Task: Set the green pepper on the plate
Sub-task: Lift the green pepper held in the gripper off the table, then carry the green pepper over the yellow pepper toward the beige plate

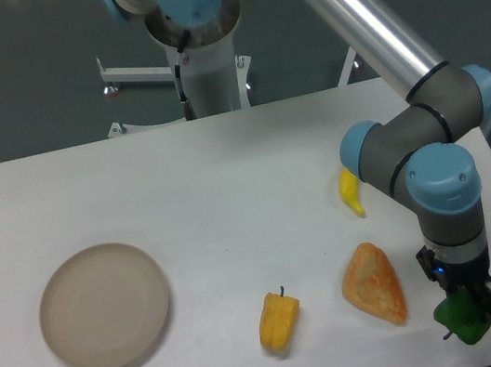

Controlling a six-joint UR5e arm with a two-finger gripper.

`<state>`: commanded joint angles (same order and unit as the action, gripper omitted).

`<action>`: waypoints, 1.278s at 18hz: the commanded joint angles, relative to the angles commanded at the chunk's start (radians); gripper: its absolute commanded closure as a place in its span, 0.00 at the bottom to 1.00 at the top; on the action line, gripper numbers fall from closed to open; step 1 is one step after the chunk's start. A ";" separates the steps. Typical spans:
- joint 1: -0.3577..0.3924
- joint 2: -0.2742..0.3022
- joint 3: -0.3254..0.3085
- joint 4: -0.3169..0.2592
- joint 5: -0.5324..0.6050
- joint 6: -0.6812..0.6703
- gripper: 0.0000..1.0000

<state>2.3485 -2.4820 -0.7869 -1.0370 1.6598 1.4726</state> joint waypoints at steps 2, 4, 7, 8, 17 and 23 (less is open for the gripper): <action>-0.002 0.002 -0.009 0.000 0.000 0.002 0.70; -0.003 0.009 -0.012 -0.002 0.000 0.000 0.70; -0.017 0.024 -0.018 -0.014 0.006 -0.008 0.70; -0.020 0.032 -0.026 -0.021 0.005 -0.017 0.70; -0.075 0.236 -0.199 -0.164 -0.067 -0.283 0.70; -0.195 0.414 -0.431 -0.158 -0.123 -0.573 0.70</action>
<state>2.1539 -2.0680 -1.2177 -1.1950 1.5371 0.8995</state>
